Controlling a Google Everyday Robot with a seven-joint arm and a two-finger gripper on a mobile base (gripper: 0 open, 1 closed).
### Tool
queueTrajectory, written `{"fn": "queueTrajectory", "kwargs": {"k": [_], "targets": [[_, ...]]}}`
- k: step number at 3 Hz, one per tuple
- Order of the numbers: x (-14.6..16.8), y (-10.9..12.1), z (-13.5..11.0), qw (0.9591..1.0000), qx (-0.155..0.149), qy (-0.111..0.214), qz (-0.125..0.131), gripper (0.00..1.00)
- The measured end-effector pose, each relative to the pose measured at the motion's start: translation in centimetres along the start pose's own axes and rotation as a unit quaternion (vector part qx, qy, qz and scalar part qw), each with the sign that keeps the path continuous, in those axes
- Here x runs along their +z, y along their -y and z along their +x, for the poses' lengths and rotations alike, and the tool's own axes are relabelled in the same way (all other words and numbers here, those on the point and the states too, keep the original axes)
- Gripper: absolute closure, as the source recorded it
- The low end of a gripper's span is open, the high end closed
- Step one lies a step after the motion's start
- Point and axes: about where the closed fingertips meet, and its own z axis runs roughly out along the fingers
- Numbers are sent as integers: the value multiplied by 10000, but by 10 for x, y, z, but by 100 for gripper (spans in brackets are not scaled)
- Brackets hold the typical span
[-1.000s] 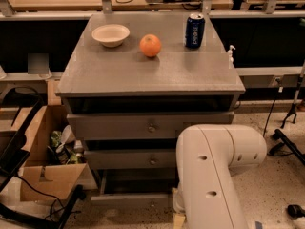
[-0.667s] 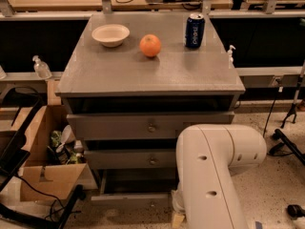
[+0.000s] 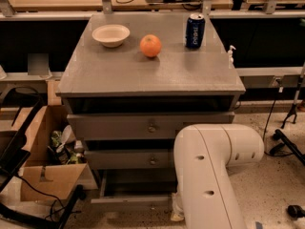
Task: Open bottom drawer
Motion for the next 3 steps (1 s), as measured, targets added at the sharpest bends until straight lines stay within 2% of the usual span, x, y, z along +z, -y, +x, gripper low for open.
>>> {"fn": "queueTrajectory", "kwargs": {"k": [1,2,3], "targets": [[-2,0,0,10000,1,0,-1,96],[-3,0,-1,10000,1,0,-1,100],[-3,0,-1,10000,1,0,-1,100]]}}
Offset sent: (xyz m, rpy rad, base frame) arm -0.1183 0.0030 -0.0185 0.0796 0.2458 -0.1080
